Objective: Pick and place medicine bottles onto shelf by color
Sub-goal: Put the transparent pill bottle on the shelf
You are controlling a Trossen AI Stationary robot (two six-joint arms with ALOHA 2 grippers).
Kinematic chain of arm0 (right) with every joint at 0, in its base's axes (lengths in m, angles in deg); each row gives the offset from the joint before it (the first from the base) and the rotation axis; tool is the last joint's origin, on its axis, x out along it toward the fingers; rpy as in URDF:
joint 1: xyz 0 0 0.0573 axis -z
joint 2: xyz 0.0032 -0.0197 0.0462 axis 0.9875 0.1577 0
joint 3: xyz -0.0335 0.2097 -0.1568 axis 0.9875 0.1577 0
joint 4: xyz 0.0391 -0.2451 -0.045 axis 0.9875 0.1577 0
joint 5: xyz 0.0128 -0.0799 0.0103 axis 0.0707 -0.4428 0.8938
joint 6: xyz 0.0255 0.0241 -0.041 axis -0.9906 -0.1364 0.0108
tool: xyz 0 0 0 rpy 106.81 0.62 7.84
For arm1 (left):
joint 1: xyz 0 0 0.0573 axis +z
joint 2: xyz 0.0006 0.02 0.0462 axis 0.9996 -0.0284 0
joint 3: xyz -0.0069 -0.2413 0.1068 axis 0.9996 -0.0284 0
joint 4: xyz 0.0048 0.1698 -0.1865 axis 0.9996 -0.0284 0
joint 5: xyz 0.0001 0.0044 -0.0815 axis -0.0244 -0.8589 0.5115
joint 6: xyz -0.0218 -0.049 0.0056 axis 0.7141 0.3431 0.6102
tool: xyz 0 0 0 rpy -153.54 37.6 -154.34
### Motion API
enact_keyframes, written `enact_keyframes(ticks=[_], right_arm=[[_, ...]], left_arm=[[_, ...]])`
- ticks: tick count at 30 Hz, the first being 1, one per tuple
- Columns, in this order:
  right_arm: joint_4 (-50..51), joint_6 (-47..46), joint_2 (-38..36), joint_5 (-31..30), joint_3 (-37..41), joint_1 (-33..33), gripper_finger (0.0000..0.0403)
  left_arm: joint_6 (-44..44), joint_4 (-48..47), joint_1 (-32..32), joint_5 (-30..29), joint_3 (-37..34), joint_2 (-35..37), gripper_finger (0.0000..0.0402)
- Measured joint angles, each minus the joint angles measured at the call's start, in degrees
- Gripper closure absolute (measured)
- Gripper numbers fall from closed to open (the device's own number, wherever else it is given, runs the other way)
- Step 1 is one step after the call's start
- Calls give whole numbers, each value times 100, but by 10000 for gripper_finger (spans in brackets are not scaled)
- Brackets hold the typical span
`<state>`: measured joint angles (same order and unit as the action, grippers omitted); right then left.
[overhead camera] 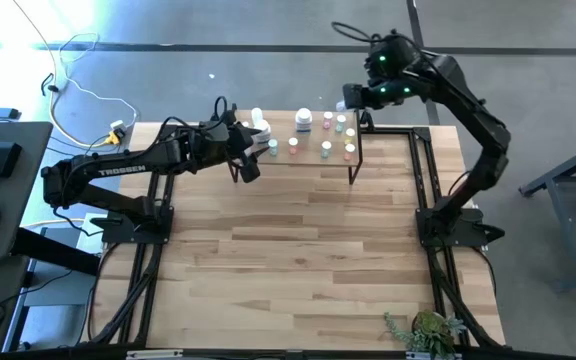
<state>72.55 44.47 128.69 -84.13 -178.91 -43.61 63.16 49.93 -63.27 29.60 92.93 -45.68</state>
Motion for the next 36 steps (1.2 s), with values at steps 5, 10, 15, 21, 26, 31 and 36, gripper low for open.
enact_keyframes(ticks=[5, 10, 15, 21, 26, 31, 36], right_arm=[[338, 0, 401, 2, -279, -232, 281], [450, 0, 671, 26, -280, -436, 281], [481, 20, 910, 26, -280, -529, 281], [347, 114, 1071, 22, -280, -525, 281], [159, 116, 1072, 20, -410, -525, 281], [-45, 215, 1067, 20, -675, -525, 281], [-169, 223, 1062, 15, -828, -525, 281]], left_arm=[[0, -9, -1, 0, 0, 2, 172], [0, -9, -2, 0, 0, 2, 172], [0, -9, -1, 0, 0, 0, 172], [0, -9, 0, 0, 0, 2, 172], [0, -19, -2, 0, 0, 1, 172], [0, -30, -1, 0, 0, 0, 172], [2, -29, 0, 0, 0, 0, 172]])
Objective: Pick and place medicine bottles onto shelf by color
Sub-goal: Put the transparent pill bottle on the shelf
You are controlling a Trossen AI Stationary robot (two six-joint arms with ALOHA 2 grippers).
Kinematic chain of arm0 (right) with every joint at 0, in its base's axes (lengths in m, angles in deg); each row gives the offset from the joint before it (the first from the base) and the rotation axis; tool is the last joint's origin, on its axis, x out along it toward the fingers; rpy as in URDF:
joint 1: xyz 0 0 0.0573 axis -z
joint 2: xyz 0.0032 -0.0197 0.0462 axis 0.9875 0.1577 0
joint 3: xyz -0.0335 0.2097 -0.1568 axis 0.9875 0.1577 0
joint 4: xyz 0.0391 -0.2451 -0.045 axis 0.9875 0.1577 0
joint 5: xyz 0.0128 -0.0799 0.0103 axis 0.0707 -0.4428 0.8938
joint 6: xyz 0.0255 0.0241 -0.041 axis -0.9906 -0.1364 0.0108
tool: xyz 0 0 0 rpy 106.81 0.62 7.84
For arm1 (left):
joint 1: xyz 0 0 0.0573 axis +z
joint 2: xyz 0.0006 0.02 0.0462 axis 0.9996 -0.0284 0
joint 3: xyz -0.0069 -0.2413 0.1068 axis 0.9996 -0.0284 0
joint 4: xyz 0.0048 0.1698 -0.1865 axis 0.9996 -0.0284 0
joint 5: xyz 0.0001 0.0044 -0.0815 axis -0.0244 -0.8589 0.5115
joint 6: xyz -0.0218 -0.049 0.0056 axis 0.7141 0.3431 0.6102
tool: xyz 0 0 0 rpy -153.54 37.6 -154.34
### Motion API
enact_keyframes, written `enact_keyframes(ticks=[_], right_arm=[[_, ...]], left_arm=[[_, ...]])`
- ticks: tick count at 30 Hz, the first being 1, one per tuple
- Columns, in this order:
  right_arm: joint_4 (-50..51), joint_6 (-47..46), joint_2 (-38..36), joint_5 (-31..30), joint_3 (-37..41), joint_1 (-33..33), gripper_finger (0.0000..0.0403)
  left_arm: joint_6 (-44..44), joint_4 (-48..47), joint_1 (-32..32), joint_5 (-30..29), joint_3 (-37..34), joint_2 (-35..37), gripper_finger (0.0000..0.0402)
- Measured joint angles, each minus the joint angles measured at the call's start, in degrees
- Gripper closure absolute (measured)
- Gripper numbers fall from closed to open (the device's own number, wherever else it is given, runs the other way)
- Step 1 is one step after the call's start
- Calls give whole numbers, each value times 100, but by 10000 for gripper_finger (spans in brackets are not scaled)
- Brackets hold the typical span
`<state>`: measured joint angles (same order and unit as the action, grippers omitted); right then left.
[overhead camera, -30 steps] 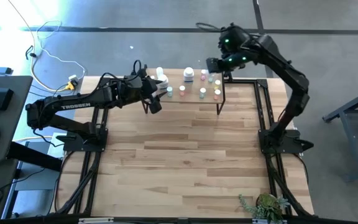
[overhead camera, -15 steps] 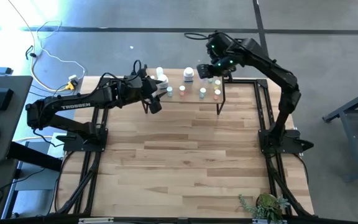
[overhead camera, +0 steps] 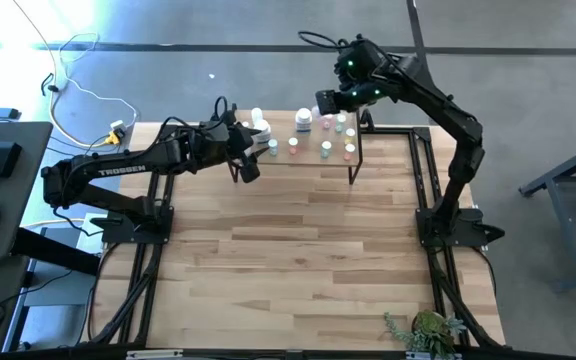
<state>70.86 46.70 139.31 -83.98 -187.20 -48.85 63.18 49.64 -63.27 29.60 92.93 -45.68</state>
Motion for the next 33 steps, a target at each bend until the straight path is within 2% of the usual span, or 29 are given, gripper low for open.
enact_keyframes(ticks=[5, 16, 33], right_arm=[[1, -74, 42, 82, 0, 0, 281], [771, 46, 427, 166, 2, 0, 279], [1310, 289, 914, -128, 4, 92, 279]], left_arm=[[11, 1, -2, 0, 0, 1, 172], [113, 1, -2, 2, 0, 0, 172], [236, 1, -2, 2, 0, 1, 172]])
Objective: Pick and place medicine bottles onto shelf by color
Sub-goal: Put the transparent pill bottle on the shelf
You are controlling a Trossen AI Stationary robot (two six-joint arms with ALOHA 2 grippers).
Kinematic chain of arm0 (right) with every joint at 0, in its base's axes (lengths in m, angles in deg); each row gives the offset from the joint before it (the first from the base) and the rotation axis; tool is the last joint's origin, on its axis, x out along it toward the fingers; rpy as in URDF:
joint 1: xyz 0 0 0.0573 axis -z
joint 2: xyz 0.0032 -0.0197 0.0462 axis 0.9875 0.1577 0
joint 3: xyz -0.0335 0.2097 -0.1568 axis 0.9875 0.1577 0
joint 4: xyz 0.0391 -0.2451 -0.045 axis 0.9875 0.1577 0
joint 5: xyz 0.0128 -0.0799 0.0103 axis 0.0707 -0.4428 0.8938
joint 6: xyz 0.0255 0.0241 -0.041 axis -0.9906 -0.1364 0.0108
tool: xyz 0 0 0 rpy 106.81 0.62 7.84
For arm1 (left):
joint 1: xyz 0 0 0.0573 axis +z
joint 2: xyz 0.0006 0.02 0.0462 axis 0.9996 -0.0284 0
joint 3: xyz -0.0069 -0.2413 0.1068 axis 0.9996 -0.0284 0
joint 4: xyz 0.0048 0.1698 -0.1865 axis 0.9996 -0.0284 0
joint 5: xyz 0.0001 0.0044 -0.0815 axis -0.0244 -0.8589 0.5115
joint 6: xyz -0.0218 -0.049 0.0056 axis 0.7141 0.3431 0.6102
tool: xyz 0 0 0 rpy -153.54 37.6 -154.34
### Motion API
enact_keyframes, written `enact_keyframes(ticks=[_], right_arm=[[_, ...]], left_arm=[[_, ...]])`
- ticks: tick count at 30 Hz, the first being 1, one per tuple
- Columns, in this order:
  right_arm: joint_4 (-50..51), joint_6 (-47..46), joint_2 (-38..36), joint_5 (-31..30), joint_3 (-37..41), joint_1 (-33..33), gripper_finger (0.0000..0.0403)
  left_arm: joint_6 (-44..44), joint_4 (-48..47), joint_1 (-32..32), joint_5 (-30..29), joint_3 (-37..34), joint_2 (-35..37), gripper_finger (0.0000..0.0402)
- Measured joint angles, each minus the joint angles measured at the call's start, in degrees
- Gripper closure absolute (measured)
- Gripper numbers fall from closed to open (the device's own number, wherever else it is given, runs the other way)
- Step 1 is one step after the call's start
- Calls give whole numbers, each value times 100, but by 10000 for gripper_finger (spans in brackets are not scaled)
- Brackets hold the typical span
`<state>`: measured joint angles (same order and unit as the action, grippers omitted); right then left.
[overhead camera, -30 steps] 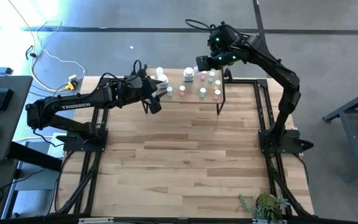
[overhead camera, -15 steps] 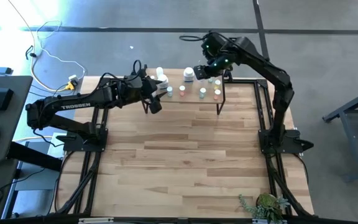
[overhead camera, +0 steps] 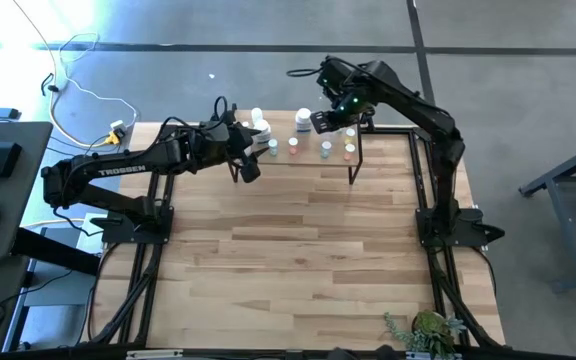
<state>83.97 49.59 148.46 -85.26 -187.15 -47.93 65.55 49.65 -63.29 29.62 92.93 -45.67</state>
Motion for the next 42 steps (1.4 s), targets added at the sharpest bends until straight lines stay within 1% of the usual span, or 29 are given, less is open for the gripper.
enact_keyframes(ticks=[4, 12, 18, 24, 32, 36, 42], right_arm=[[116, 4, 96, -163, 0, 4, 279], [203, 107, 308, -152, 0, 2, 279], [205, 51, 318, -143, 4, 13, 279], [172, -312, 340, -143, 4, 31, 279], [167, -1111, 349, -143, 4, 24, 279], [65, -1247, 394, -143, 4, -4, 279], [98, -1202, 537, -165, 4, -77, 279]], left_arm=[[0, 0, 0, 0, 0, -1, 172], [0, 0, 0, 0, 0, 1, 172], [-42, 0, 0, 0, 0, 1, 172], [-42, 0, 1, 0, 0, 0, 172], [-44, 2, 0, 0, 0, 1, 172], [-44, 2, 1, 0, 0, -1, 172], [-63, 2, 2, -2, 0, 0, 172]])
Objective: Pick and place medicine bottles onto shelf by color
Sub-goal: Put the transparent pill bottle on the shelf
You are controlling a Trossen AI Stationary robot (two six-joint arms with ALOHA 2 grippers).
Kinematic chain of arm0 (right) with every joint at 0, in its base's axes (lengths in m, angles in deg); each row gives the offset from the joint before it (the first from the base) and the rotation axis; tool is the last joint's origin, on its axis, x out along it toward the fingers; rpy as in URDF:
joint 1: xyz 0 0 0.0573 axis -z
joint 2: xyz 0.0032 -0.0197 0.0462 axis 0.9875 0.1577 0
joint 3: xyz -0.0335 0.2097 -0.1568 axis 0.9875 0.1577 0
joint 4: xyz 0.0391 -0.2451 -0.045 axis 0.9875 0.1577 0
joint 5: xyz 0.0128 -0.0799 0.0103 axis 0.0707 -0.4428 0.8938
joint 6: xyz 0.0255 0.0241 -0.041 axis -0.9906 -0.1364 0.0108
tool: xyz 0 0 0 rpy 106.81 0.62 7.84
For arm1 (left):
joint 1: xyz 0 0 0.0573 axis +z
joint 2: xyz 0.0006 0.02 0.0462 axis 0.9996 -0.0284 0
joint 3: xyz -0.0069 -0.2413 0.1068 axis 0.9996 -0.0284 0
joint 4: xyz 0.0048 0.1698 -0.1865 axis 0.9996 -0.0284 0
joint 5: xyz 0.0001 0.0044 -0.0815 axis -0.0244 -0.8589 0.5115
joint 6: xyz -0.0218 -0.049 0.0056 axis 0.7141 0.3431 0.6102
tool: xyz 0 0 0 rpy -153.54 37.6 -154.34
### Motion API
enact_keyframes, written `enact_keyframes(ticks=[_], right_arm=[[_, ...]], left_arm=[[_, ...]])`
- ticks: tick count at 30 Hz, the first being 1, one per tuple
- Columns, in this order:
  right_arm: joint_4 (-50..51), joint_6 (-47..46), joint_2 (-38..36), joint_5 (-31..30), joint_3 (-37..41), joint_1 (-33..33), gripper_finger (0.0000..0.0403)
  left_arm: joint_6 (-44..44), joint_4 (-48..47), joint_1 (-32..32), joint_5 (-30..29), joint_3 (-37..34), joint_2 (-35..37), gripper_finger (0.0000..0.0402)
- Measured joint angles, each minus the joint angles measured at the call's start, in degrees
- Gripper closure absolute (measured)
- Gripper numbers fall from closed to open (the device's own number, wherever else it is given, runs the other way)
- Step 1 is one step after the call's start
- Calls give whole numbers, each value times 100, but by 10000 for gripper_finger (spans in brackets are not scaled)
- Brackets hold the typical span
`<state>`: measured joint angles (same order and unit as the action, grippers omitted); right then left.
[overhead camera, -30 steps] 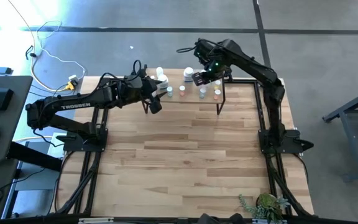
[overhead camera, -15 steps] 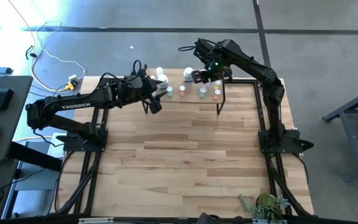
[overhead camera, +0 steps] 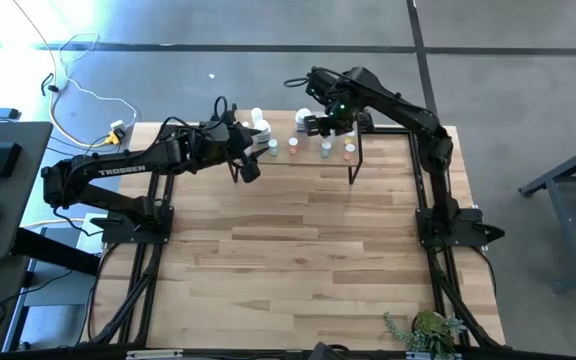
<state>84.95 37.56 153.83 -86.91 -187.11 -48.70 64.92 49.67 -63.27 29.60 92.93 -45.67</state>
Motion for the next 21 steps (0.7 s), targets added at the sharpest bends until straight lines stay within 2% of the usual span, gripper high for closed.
enact_keyframes(ticks=[14, 21], right_arm=[[3, 101, 6, 8, 0, 70, 277], [-121, 151, 6, -26, 0, 73, 231]], left_arm=[[-132, 0, 0, -22, 0, 0, 172], [-132, 0, 0, -24, 0, 0, 172]])
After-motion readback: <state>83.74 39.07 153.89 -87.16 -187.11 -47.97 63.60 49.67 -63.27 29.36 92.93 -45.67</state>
